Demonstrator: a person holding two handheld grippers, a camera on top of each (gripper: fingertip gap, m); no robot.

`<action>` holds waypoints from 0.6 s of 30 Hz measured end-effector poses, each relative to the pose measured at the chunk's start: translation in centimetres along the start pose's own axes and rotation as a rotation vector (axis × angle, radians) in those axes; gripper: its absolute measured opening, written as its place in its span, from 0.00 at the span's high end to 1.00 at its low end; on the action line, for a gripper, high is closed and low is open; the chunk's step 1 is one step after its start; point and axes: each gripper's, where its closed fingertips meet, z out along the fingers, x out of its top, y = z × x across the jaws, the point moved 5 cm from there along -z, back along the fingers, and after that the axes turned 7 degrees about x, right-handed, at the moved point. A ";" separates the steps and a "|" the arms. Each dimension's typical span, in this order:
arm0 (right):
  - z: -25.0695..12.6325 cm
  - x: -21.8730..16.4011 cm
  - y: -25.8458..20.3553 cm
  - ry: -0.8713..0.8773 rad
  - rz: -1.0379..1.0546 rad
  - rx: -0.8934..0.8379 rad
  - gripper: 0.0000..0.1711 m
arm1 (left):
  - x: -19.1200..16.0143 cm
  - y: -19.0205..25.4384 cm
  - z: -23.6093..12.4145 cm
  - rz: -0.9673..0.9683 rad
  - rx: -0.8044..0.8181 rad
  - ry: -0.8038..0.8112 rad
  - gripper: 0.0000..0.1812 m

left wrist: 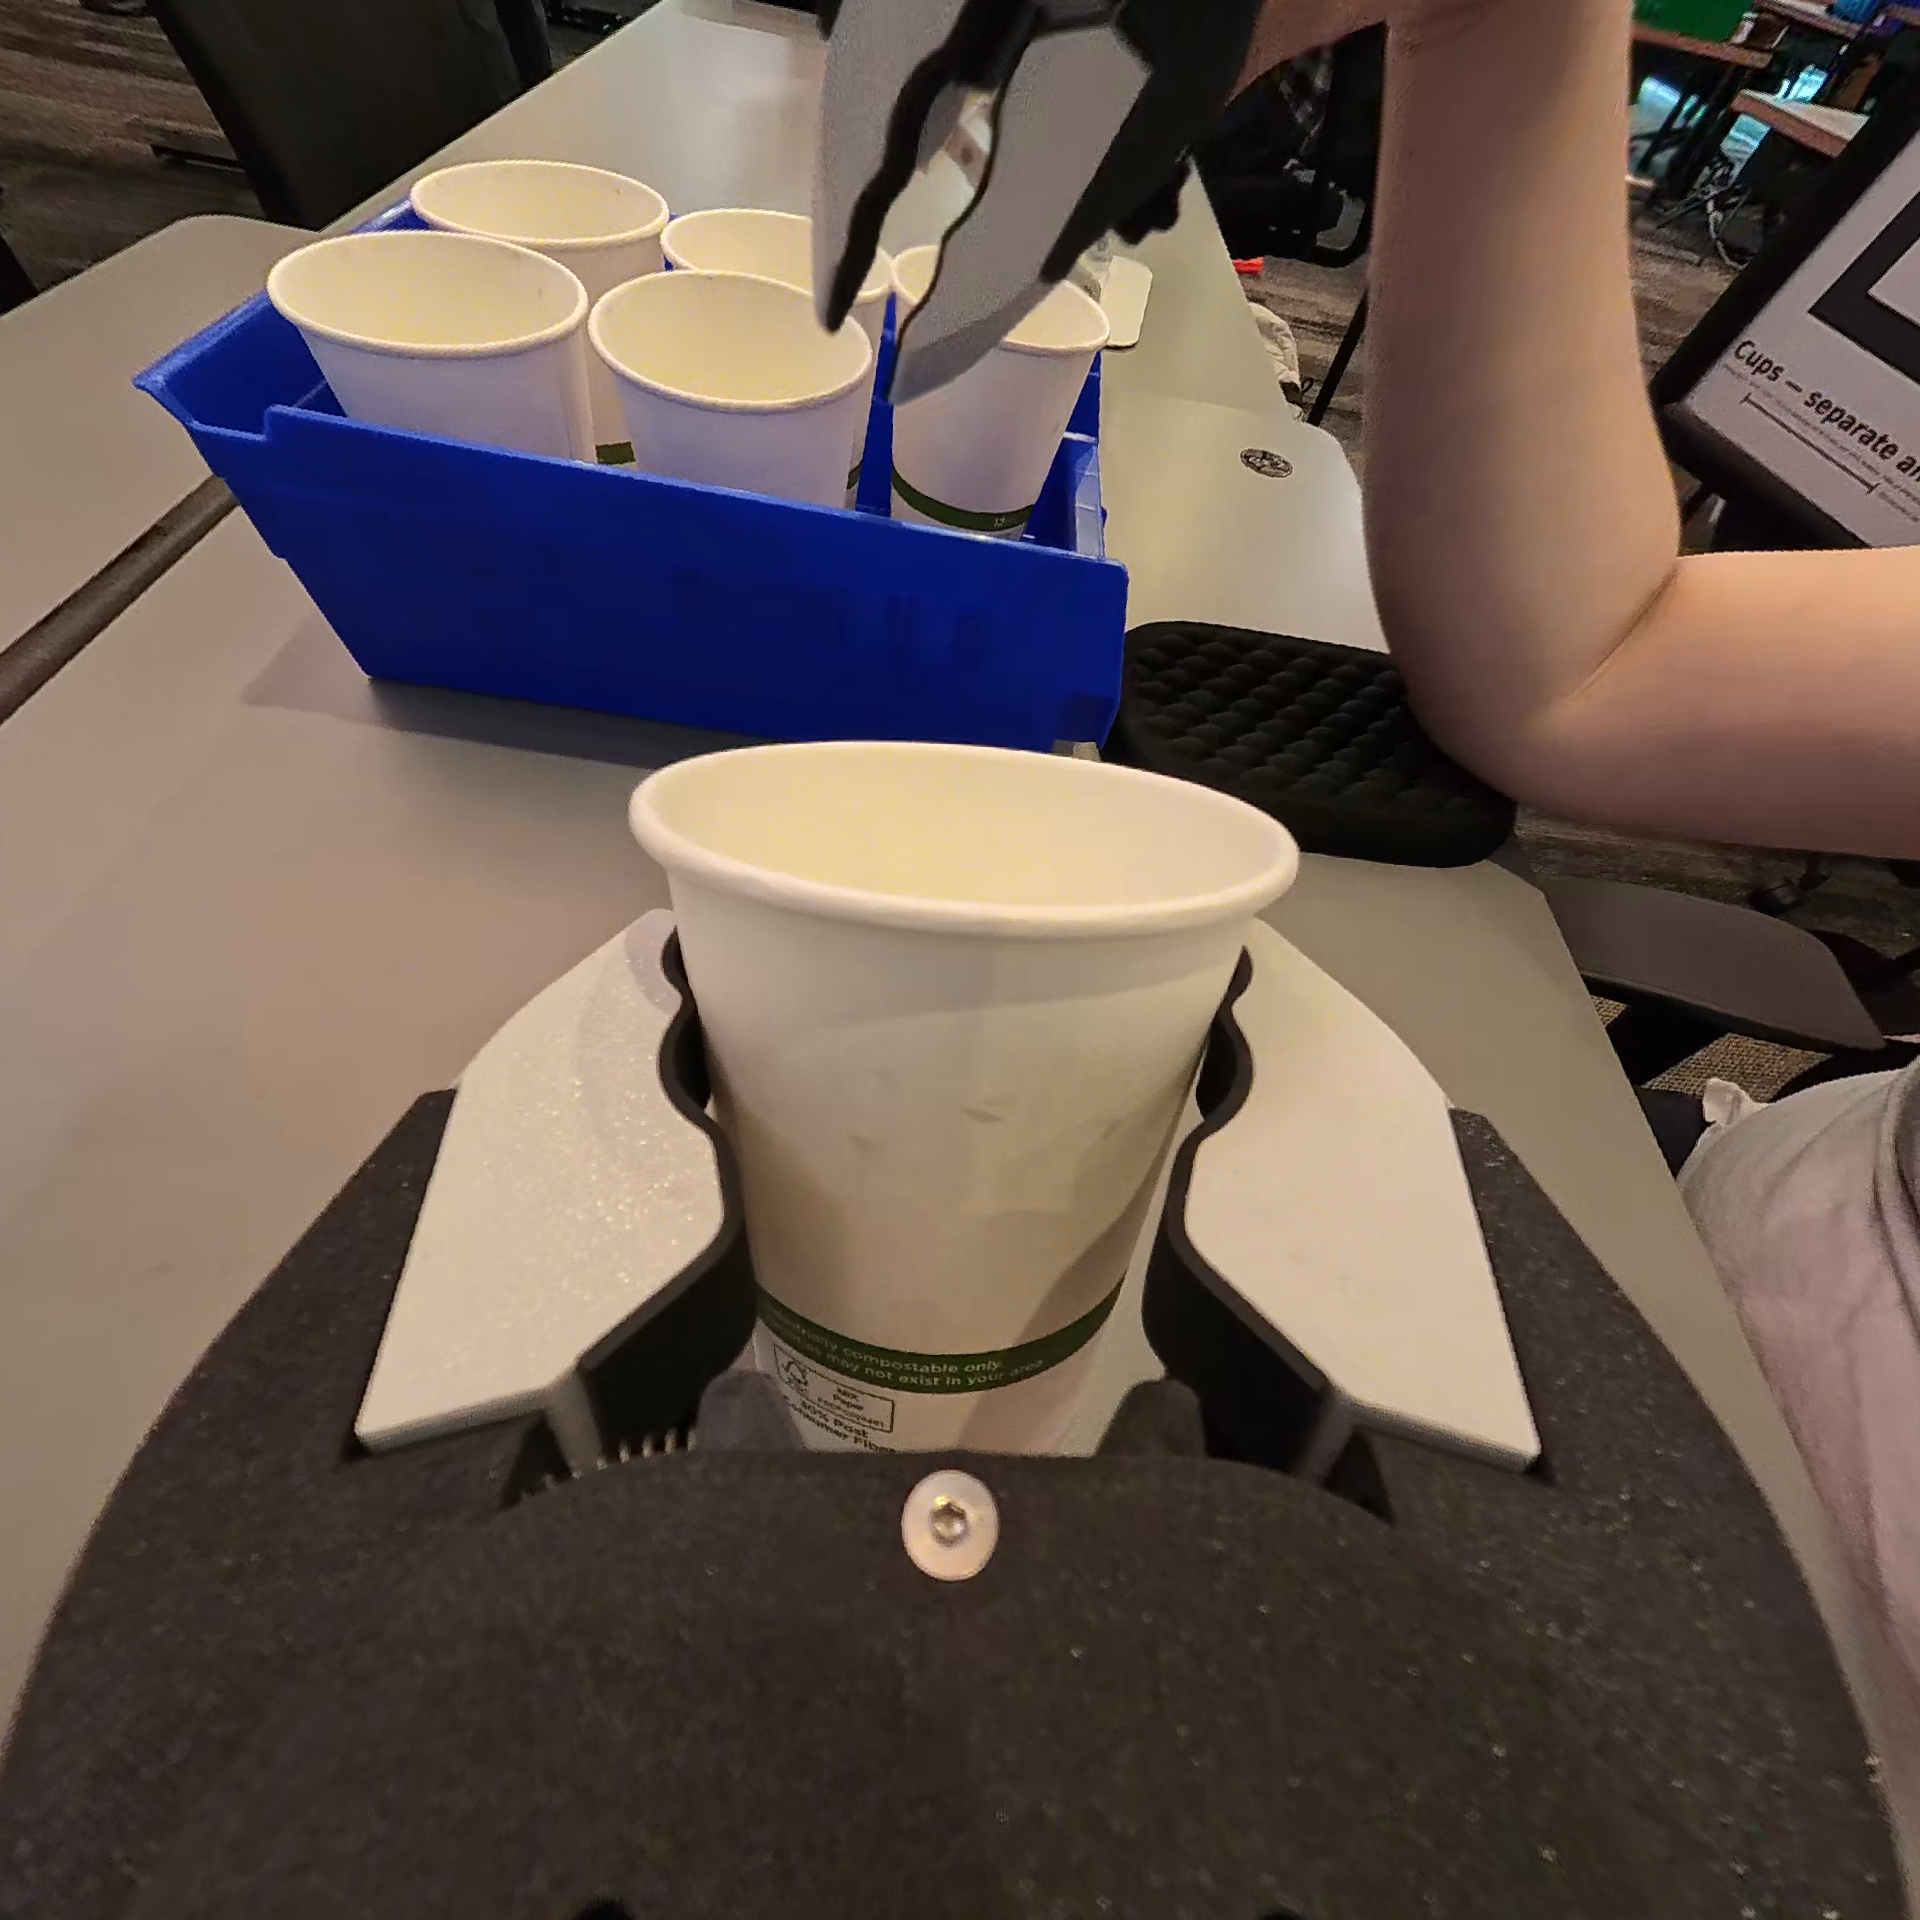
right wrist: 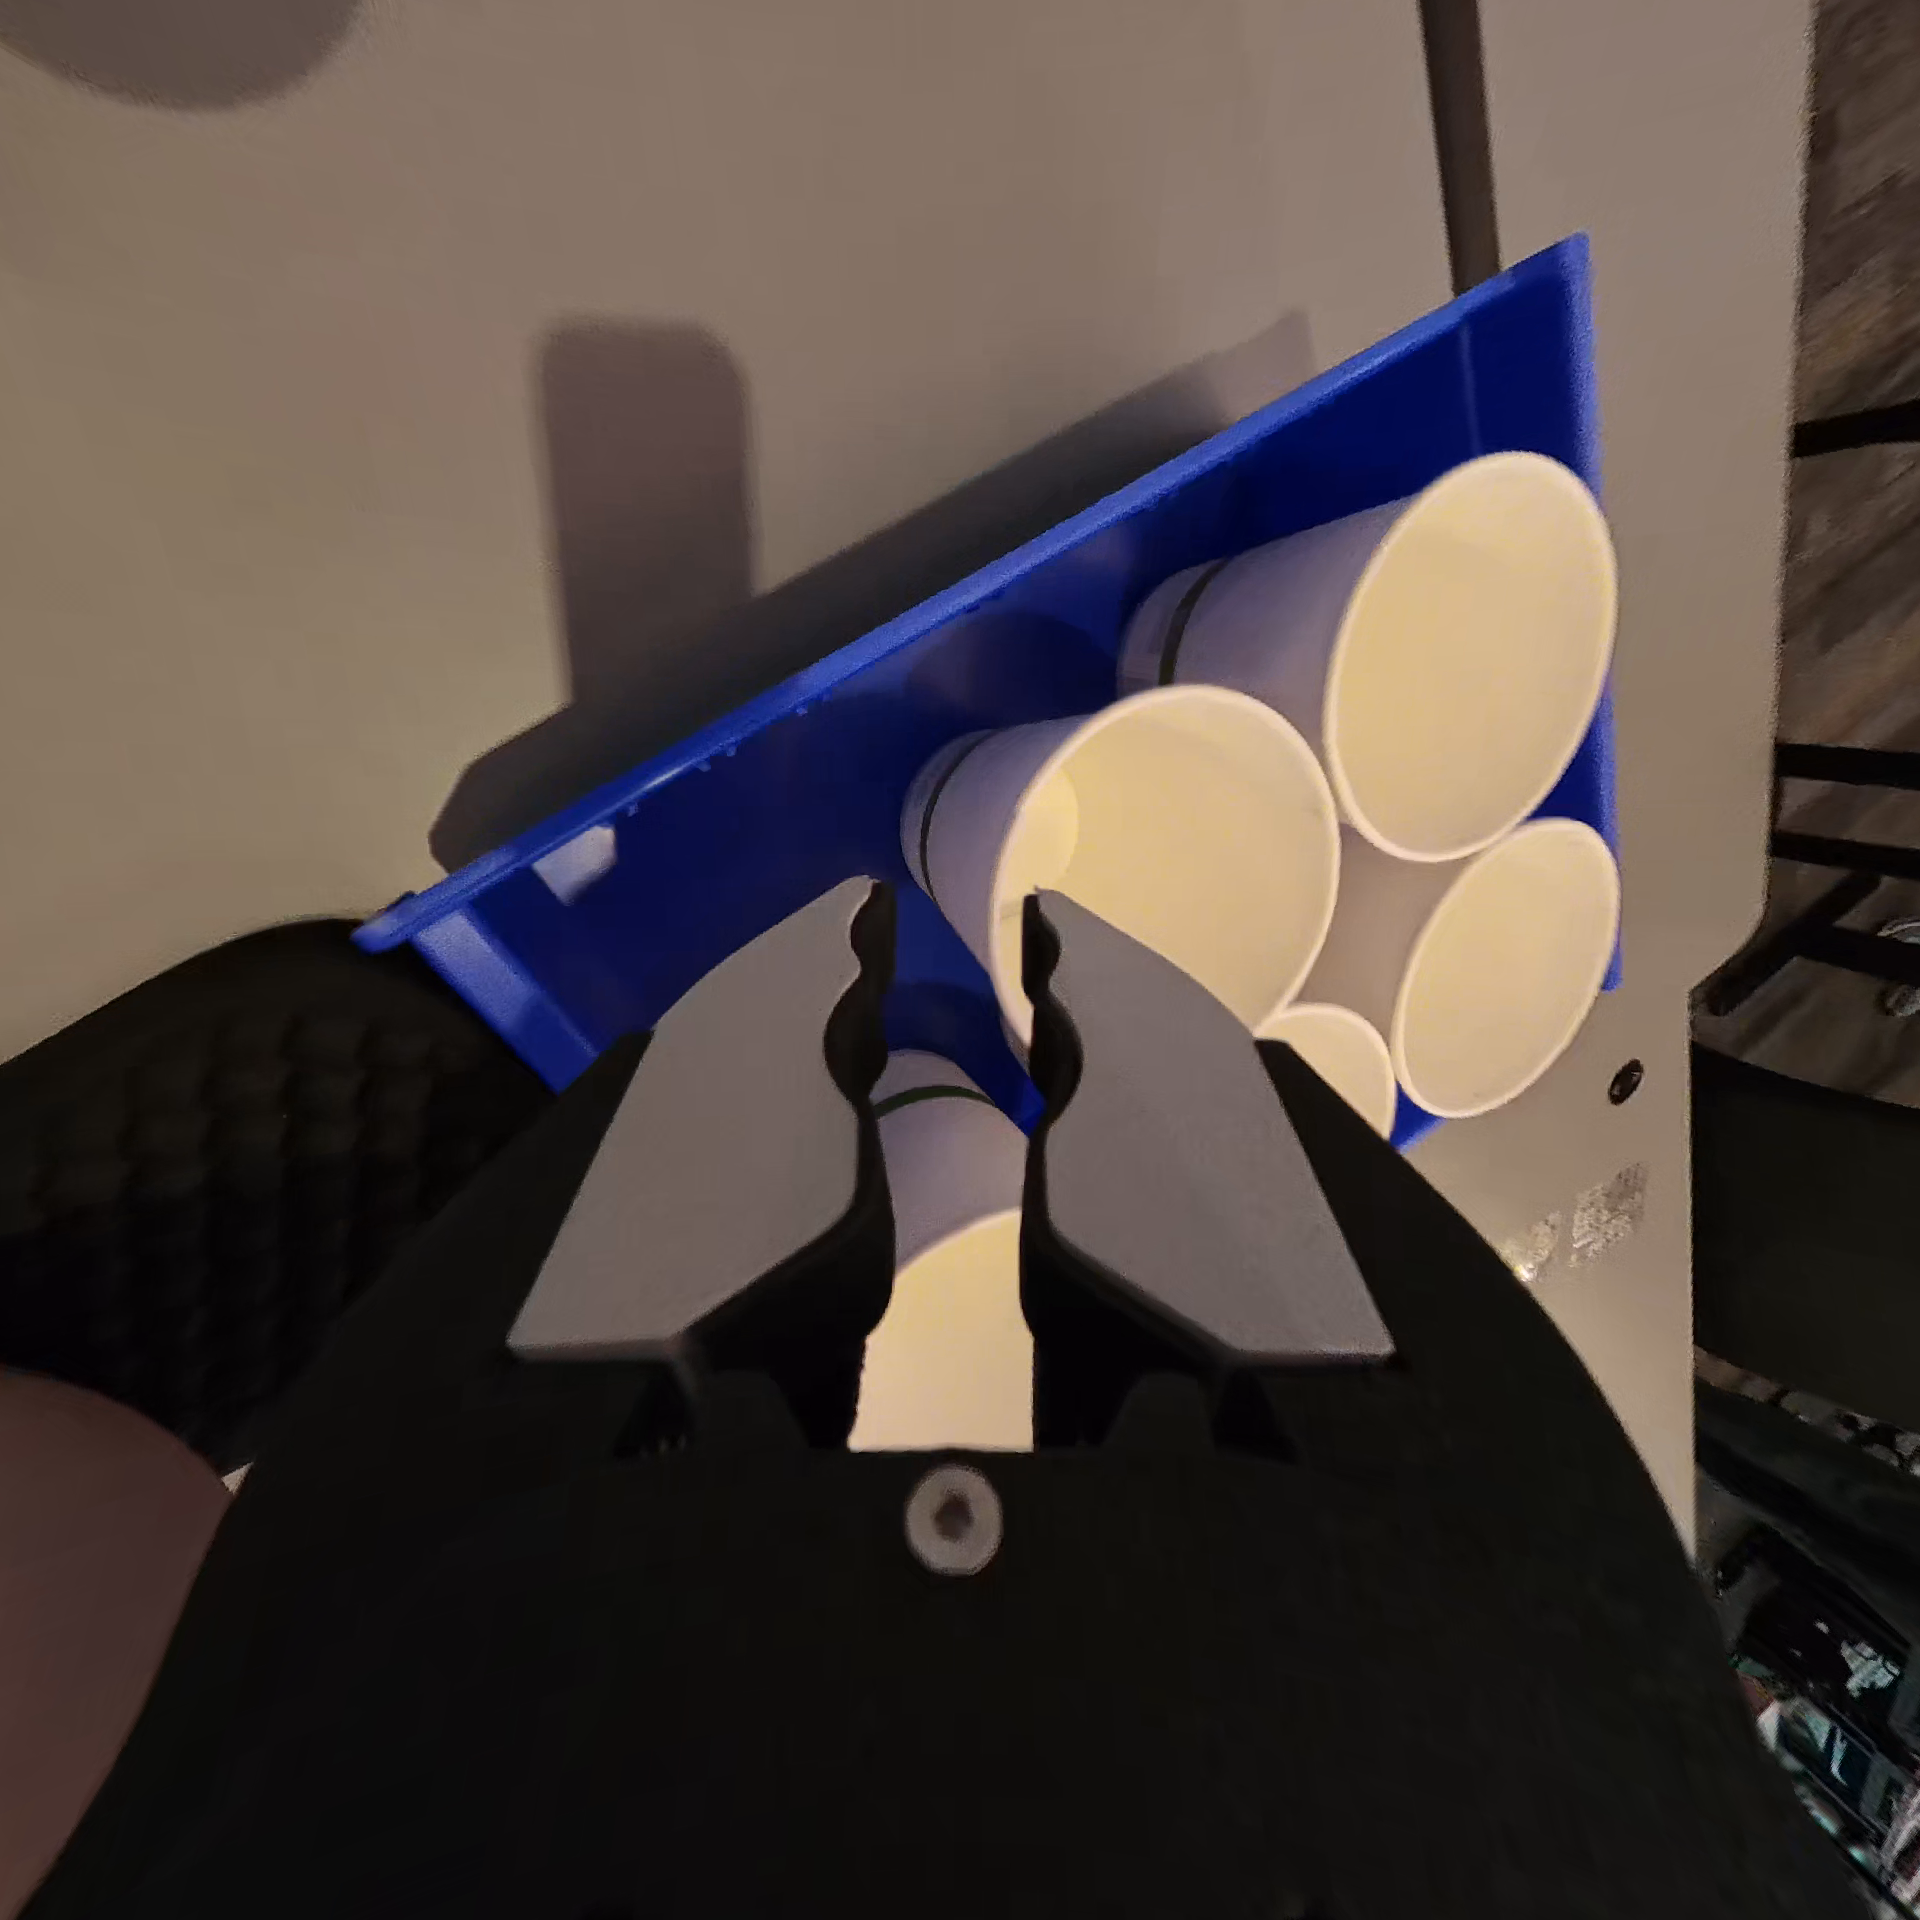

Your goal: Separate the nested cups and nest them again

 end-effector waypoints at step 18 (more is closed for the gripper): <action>3.4 1.2 0.6 -0.066 -0.012 0.070 0.98 | 0.0 -0.1 0.0 0.001 -0.001 -0.003 0.48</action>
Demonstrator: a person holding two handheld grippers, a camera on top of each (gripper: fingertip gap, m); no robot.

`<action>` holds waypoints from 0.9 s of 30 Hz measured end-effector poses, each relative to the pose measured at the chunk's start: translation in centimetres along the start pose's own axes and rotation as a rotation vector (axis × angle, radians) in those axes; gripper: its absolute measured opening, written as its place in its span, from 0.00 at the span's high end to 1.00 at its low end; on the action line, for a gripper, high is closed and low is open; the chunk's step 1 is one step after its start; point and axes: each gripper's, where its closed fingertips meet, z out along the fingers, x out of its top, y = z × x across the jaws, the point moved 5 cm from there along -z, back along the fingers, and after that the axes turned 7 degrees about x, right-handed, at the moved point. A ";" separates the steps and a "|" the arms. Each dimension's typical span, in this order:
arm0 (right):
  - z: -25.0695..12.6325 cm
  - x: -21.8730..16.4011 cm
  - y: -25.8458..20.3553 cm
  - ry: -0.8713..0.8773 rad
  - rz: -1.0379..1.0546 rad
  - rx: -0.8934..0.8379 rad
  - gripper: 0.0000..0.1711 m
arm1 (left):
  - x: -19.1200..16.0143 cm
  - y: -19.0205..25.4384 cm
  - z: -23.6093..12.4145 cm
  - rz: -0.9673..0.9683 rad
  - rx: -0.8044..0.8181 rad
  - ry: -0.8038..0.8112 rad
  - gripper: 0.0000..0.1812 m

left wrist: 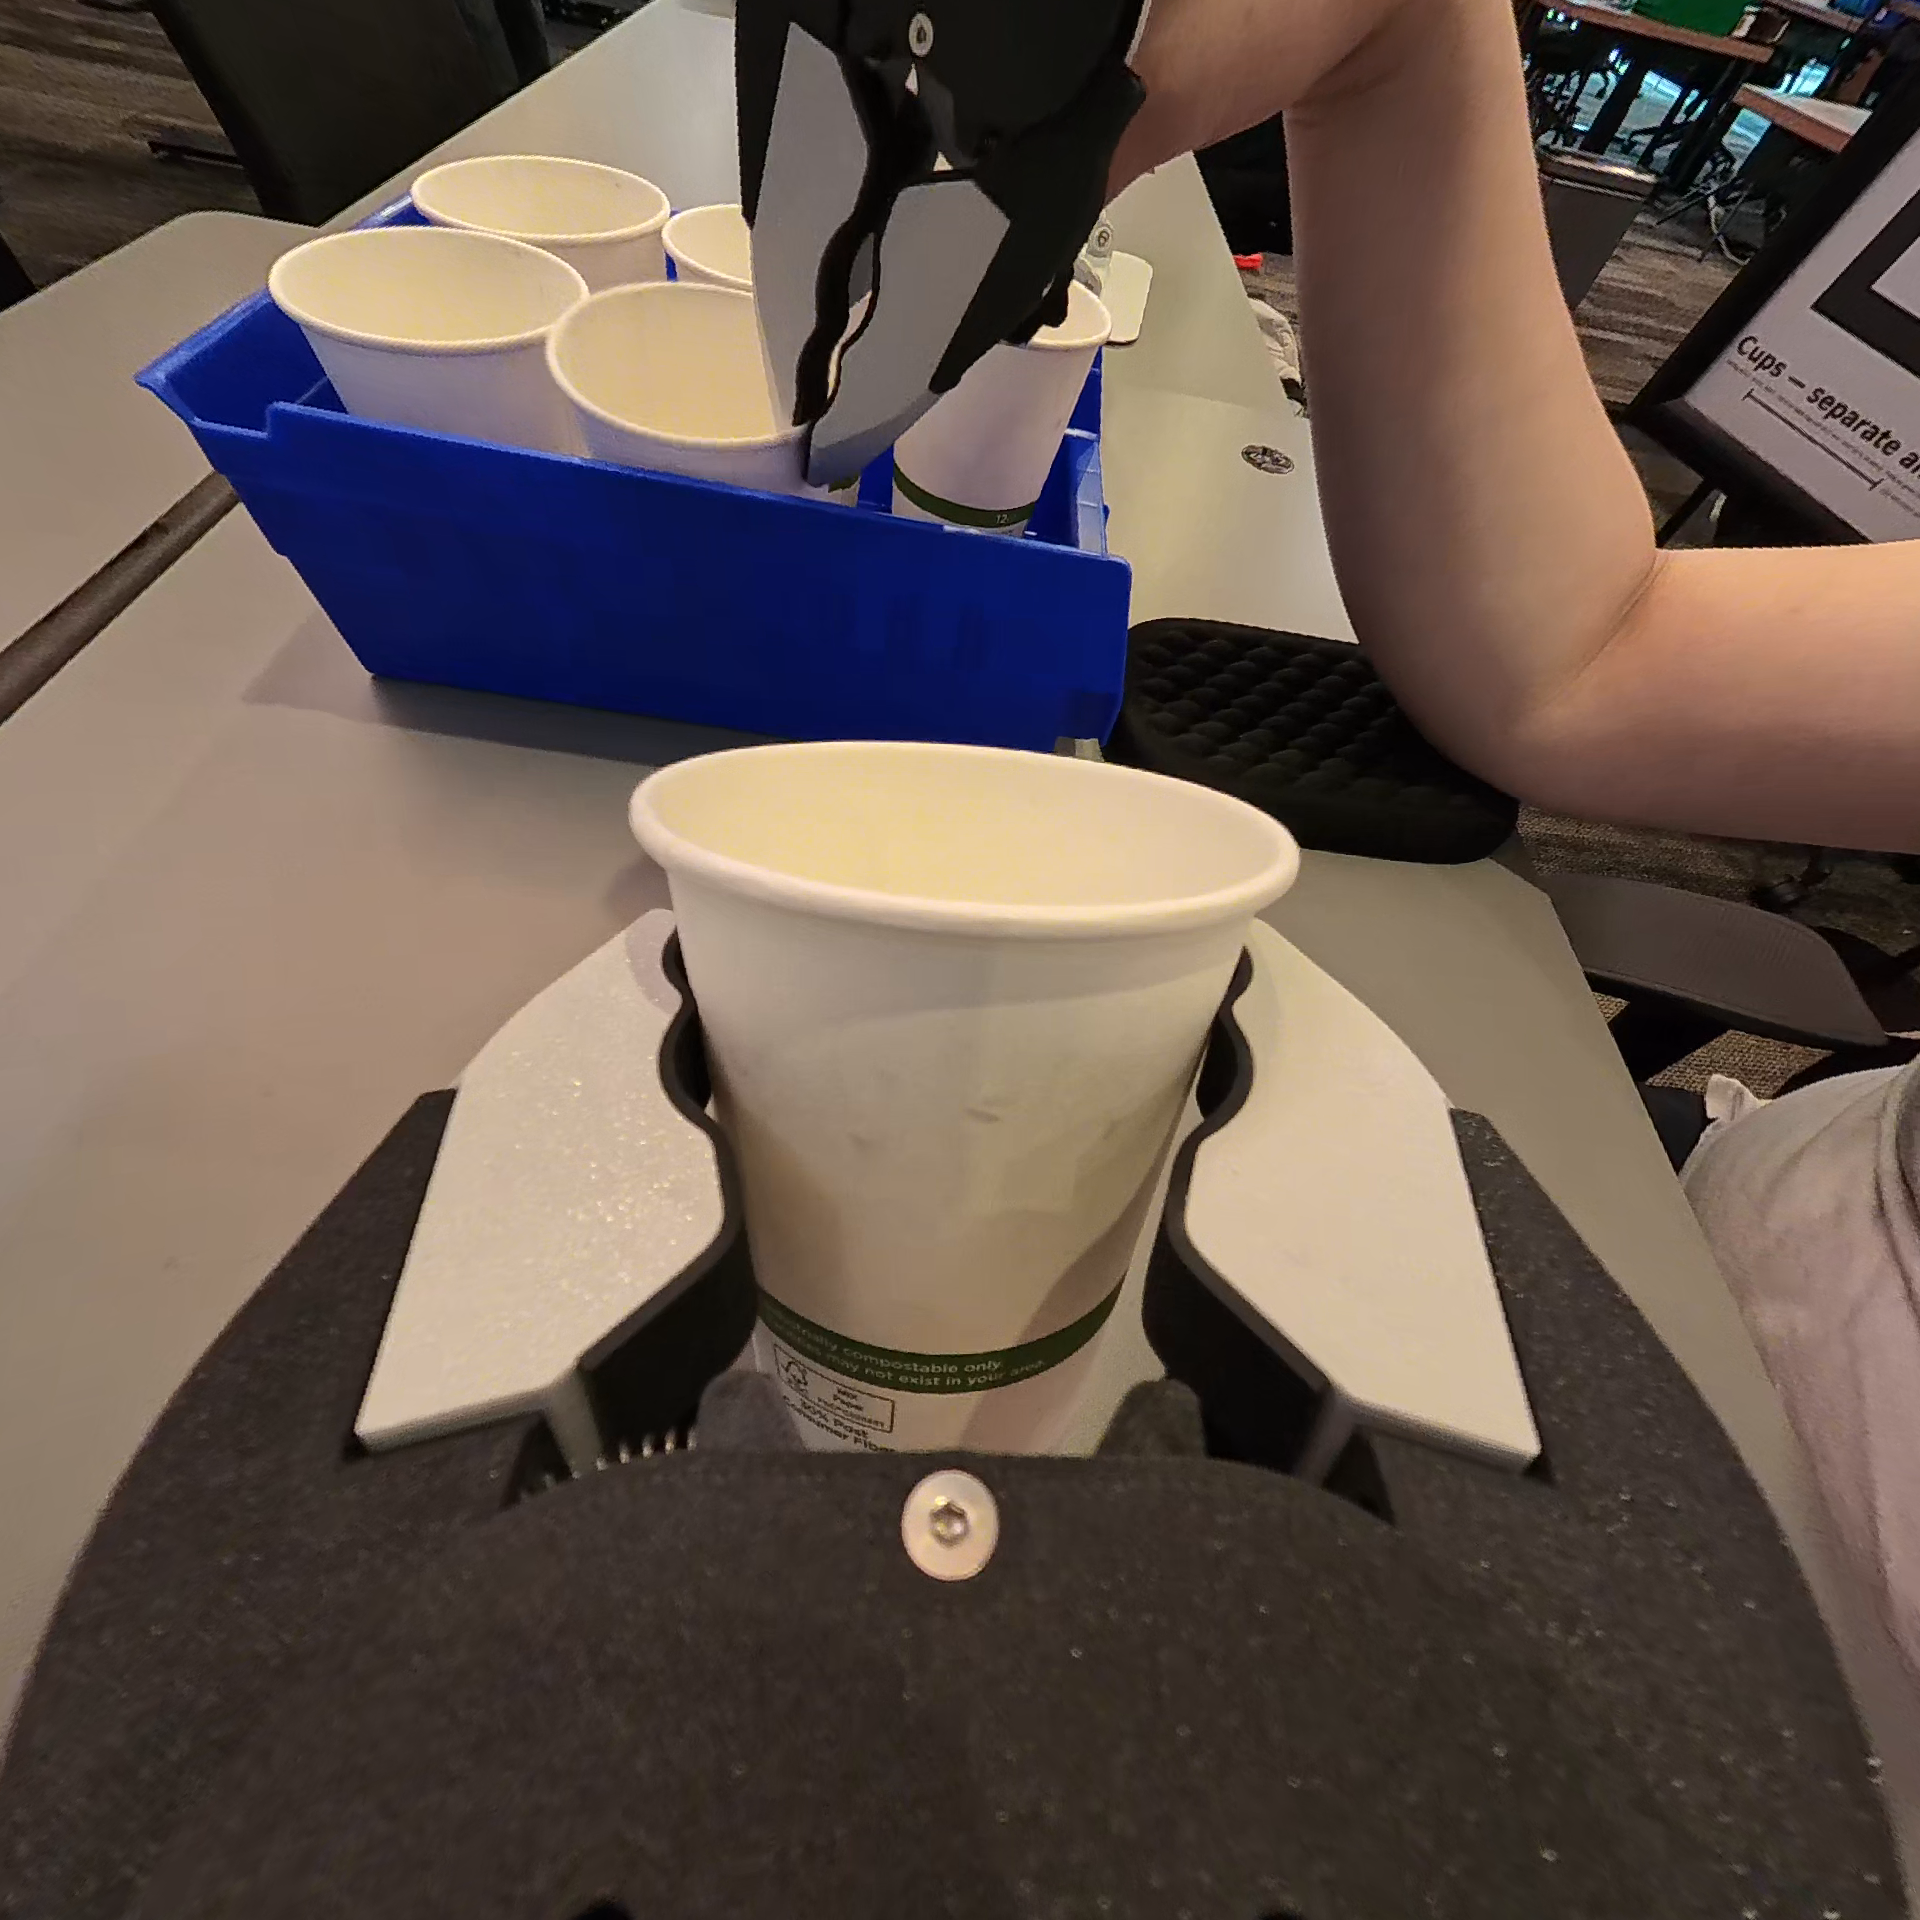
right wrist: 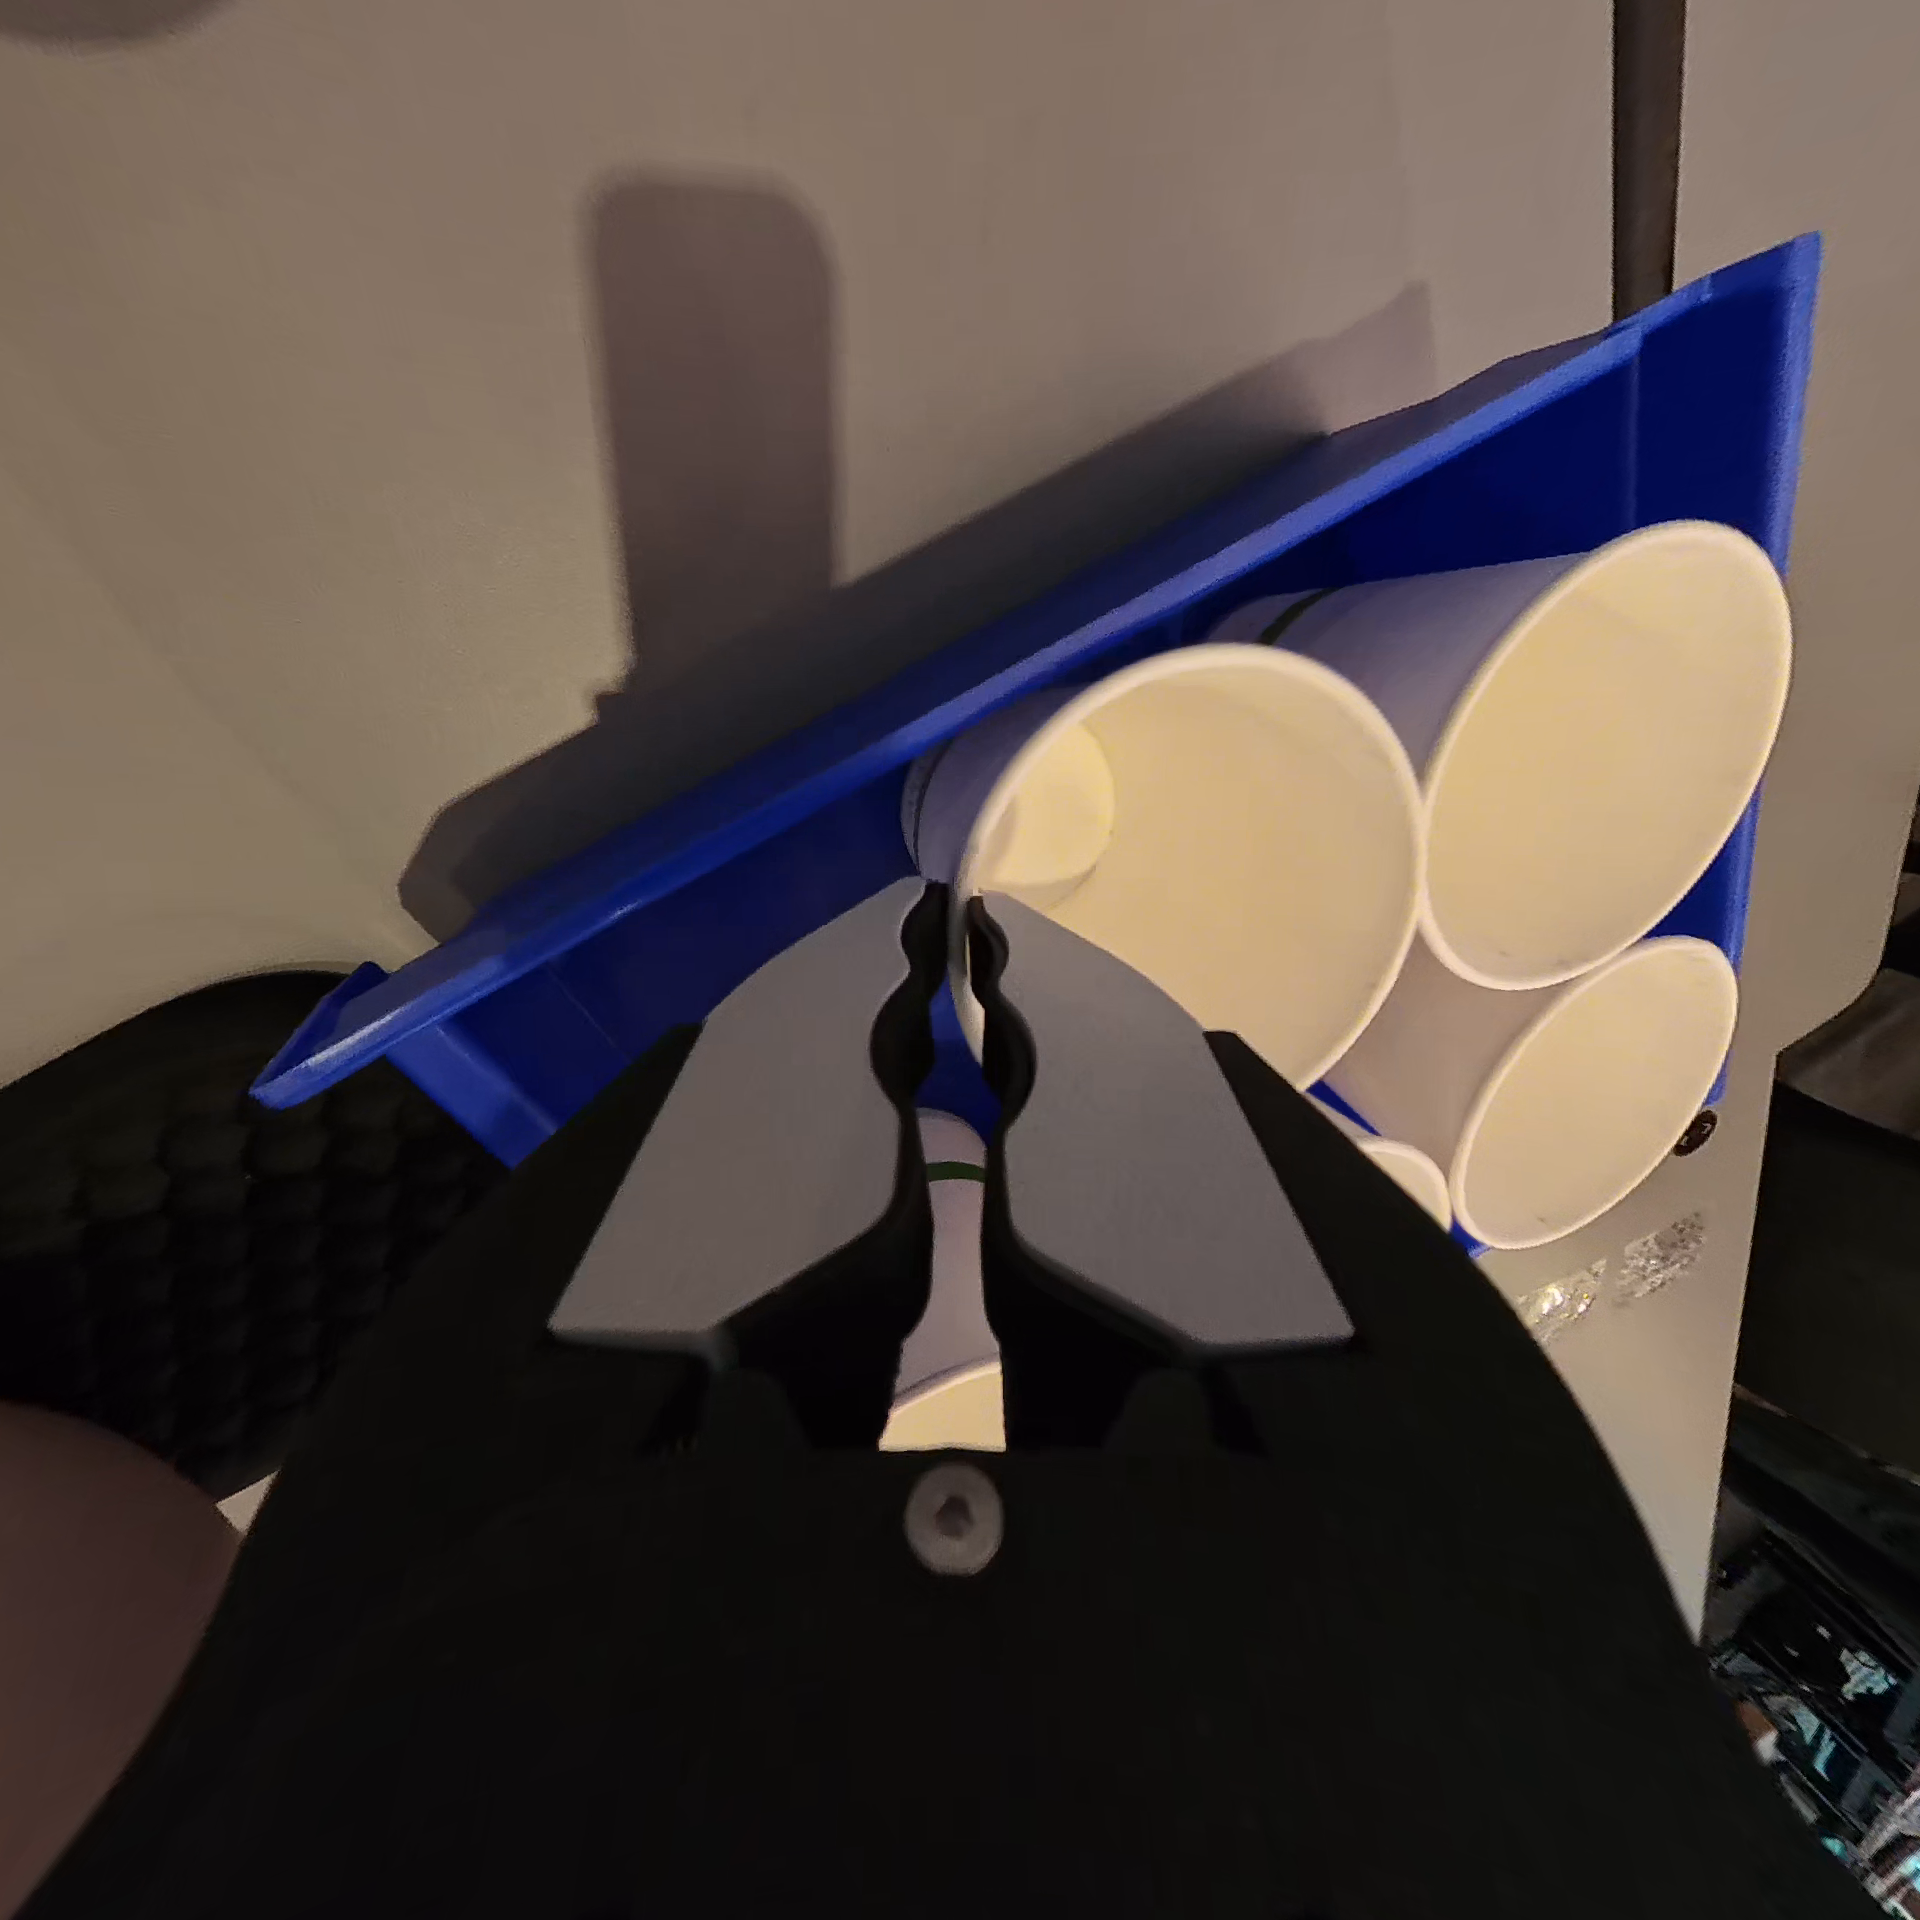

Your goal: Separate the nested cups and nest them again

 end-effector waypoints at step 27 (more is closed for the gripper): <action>-6.6 1.6 -1.5 0.298 -0.050 -0.122 0.85 | 0.1 0.0 0.0 -0.002 0.002 0.009 0.48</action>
